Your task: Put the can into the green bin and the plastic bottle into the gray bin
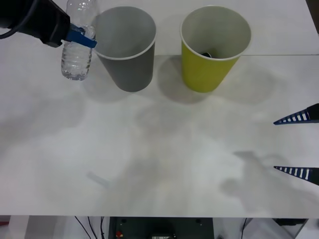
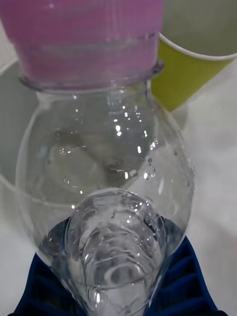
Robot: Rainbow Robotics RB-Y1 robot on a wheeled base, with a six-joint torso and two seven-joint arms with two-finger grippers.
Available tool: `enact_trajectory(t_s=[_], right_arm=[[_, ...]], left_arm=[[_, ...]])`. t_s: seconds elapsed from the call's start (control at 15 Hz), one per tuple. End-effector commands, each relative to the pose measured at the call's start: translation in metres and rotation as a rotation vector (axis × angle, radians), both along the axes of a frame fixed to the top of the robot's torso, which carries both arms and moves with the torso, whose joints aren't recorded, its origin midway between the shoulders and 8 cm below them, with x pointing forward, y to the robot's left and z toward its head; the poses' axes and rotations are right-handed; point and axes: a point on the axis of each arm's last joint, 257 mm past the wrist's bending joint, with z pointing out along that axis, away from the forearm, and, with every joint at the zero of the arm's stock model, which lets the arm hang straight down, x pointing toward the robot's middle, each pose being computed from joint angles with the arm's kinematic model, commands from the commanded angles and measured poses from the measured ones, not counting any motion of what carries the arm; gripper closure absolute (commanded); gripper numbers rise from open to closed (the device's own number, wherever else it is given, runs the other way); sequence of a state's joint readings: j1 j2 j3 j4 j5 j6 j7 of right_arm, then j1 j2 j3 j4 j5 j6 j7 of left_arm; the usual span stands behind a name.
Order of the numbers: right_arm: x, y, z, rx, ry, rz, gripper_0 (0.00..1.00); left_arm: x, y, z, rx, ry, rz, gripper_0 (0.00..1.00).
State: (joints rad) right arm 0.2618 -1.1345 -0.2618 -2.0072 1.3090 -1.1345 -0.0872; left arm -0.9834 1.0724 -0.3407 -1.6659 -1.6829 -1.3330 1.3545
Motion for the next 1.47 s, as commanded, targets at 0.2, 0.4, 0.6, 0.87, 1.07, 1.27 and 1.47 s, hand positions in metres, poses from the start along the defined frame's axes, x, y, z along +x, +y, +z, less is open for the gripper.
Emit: enact_trajectory(t_s=[0.2, 0.4, 0.6, 0.87, 1.07, 1.27, 1.47], right_arm=[[0.0, 0.0, 0.0, 0.0, 0.0, 0.0, 0.0], [0.0, 0.0, 0.0, 0.0, 0.0, 0.0, 0.0], [0.0, 0.0, 0.0, 0.0, 0.0, 0.0, 0.0], [0.0, 0.0, 0.0, 0.0, 0.0, 0.0, 0.0], [0.0, 0.0, 0.0, 0.0, 0.0, 0.0, 0.0], [0.0, 0.0, 0.0, 0.0, 0.0, 0.0, 0.0], [0.0, 0.0, 0.0, 0.0, 0.0, 0.0, 0.0]], left_arm=[[0.037, -0.029, 0.034, -0.019, 0.01, 0.023, 1.0], [0.062, -0.05, 0.047, -0.075, 0.03, 0.052, 1.0], [0.082, -0.065, 0.048, -0.064, 0.03, 0.083, 1.0], [0.089, -0.072, 0.042, -0.073, 0.052, 0.094, 0.93], [0.089, -0.072, 0.043, -0.066, 0.042, 0.084, 0.06], [0.085, -0.072, 0.045, -0.087, 0.055, 0.069, 0.0], [0.073, -0.052, 0.038, -0.083, 0.061, 0.021, 0.0]])
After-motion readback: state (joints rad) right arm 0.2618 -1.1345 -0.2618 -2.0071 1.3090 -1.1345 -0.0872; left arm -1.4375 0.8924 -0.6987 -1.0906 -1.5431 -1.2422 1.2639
